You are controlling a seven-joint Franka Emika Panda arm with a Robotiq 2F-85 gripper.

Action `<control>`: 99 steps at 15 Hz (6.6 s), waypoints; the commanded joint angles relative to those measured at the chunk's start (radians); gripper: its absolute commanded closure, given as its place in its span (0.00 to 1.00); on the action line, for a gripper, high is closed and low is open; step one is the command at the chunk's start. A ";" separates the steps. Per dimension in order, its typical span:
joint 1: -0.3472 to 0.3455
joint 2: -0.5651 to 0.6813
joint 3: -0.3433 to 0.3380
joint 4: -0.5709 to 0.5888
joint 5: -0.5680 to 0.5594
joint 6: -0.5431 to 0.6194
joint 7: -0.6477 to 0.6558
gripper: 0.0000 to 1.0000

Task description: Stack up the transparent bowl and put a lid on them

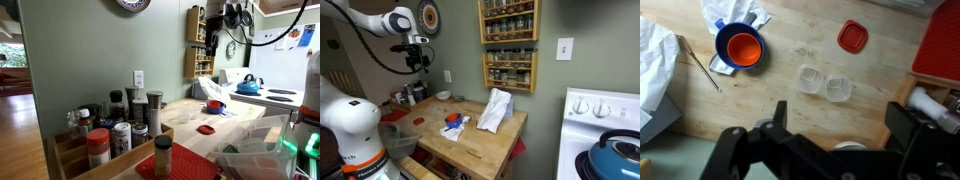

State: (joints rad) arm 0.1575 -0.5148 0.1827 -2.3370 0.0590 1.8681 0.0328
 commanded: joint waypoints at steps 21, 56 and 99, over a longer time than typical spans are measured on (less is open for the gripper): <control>0.016 0.342 0.157 0.016 -0.205 0.211 0.235 0.00; -0.029 0.562 -0.054 -0.281 -0.023 0.890 0.134 0.38; 0.047 0.560 0.005 -0.075 0.027 0.640 -0.077 0.97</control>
State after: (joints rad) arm 0.2095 0.0129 0.1793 -2.4301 0.0516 2.4906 -0.0228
